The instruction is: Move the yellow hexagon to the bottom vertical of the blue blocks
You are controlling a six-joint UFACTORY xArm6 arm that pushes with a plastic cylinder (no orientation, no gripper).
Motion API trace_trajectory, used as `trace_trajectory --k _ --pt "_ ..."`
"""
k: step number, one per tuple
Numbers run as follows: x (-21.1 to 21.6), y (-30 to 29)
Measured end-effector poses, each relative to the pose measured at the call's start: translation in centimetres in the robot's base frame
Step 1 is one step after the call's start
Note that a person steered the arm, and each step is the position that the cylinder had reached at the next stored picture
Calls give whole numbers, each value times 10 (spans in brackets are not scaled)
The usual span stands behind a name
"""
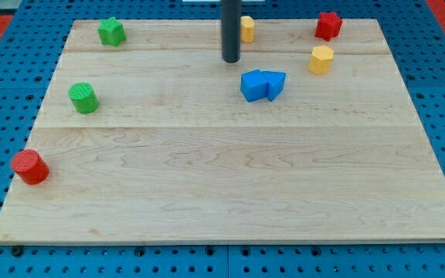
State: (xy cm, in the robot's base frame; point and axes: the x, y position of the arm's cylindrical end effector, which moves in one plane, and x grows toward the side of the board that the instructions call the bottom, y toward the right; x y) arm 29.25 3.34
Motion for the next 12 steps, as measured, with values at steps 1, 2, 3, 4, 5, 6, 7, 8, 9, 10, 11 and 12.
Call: trace_trajectory --k 1,2,3,4,5,6,7,8,9,10,11,12 --pt "-8 64" --pt "-16 126" --pt "34 158" --pt "111 158" --pt "117 158" --pt "115 158" --pt "115 158" --pt "112 170" --pt "99 170" --pt "79 211" --pt "79 266" --pt "109 260"
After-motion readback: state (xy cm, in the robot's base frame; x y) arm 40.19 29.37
